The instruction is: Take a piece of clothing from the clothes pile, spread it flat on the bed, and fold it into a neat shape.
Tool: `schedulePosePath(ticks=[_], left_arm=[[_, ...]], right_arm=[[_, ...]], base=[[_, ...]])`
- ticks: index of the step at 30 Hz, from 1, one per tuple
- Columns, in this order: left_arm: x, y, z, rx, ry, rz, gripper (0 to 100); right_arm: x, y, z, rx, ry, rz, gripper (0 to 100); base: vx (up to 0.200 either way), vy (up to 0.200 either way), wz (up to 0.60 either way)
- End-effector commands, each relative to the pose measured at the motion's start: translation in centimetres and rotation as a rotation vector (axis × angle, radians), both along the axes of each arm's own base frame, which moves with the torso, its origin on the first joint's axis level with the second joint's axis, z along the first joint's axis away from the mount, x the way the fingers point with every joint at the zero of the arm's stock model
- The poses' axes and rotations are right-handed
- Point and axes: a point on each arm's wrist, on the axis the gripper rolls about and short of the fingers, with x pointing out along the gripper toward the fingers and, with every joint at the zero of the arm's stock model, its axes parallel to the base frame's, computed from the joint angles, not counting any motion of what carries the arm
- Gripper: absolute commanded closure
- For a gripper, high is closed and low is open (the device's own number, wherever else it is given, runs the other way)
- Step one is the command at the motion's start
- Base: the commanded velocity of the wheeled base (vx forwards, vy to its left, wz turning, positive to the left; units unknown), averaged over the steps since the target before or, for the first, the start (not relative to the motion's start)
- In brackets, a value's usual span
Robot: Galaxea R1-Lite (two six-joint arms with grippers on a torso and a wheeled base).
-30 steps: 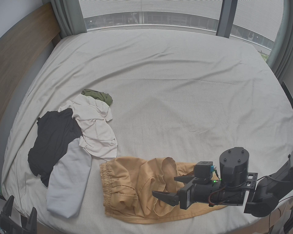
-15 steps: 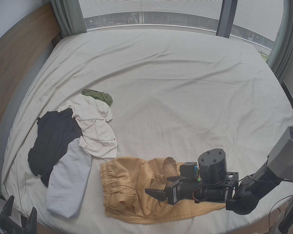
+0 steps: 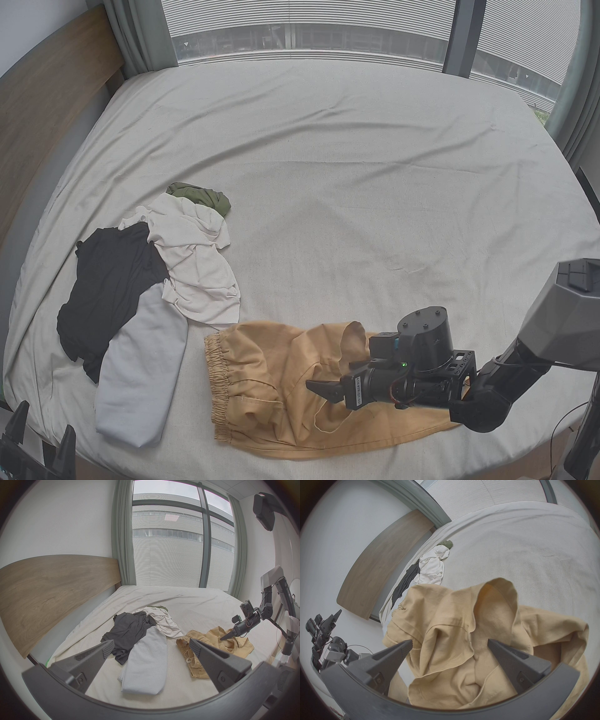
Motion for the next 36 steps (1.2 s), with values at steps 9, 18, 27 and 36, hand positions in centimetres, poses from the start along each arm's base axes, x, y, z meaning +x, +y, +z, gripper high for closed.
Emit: schedulePosePath(ticks=[9,18,27,36], left_arm=[[0.0,0.0,-0.5,0.000,0.001,-0.001,0],[0.0,0.0,-0.5,0.000,0.001,0.000,0],[0.0,0.0,-0.5,0.000,0.001,0.000,0],[0.0,0.0,-0.5,0.000,0.001,0.000,0]], right_arm=[[1.0,0.0,-1.8,0.016,-0.001,-0.021,100],[1.1,0.3,-1.6,0.030,-0.006,-0.011,100],[0.7,-0.1,-1.1,0.068,-0.030,-0.019,100],[-1.2,-1.8,0.9,0.145,-0.051,-0.012,100]], base=[[0.000,0.000,0.00],[0.000,0.000,0.00],[0.000,0.000,0.00],[0.000,0.000,0.00]])
